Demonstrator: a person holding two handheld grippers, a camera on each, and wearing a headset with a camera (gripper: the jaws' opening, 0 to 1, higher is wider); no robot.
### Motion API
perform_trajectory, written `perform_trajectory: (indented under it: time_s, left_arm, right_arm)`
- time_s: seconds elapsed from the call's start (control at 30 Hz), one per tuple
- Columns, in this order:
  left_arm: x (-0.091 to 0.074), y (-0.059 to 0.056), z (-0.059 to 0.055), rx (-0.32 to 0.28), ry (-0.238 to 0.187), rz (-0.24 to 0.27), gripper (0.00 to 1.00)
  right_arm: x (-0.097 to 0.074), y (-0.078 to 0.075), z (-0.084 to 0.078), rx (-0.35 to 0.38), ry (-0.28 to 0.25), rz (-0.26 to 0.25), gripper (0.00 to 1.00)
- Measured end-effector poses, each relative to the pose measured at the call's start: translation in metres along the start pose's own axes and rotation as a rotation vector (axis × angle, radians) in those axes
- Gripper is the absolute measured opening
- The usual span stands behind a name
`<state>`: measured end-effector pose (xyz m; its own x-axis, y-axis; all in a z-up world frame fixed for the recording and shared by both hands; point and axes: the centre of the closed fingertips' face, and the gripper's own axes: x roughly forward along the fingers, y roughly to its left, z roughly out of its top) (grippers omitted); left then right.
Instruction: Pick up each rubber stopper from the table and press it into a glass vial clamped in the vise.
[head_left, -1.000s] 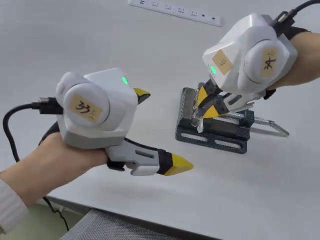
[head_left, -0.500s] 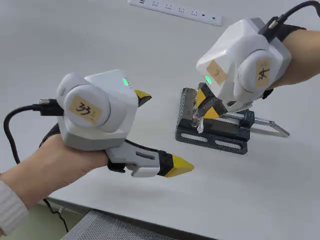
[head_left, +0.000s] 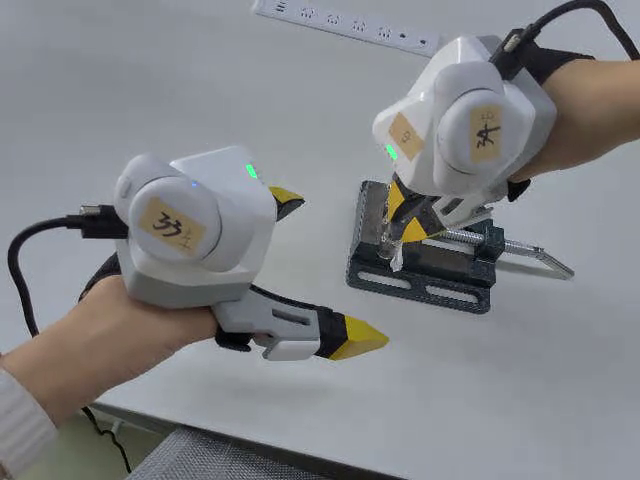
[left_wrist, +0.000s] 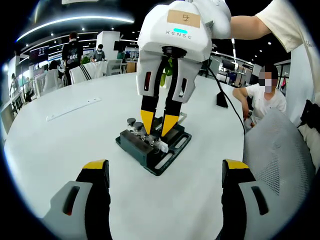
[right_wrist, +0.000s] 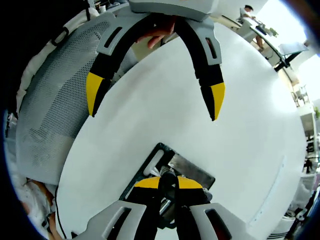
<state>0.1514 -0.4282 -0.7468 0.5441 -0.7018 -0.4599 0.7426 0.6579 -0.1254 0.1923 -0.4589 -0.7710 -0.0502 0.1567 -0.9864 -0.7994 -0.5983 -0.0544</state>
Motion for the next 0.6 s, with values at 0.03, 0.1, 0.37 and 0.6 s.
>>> perform_trajectory:
  time_s: [0.03, 0.1, 0.37, 0.6]
  left_arm:
    - [-0.0003, 0.0003, -0.0003, -0.002, 0.000, 0.001, 0.92]
    - [-0.0007, 0.0014, -0.0016, -0.004, 0.001, 0.002, 0.92]
    - [-0.0005, 0.0005, -0.0013, -0.006, -0.001, 0.001, 0.92]
    - [0.0006, 0.0007, -0.0007, -0.006, -0.003, 0.000, 0.91]
  right_arm:
    - [0.0000, -0.0004, 0.0002, -0.002, 0.001, 0.000, 0.04]
    - [0.0003, -0.0003, 0.0006, 0.034, 0.010, 0.002, 0.04]
    - [0.0010, -0.0008, 0.0014, 0.134, 0.045, 0.032, 0.04]
    - [0.0014, -0.0005, 0.0014, 0.189, 0.042, 0.035, 0.04]
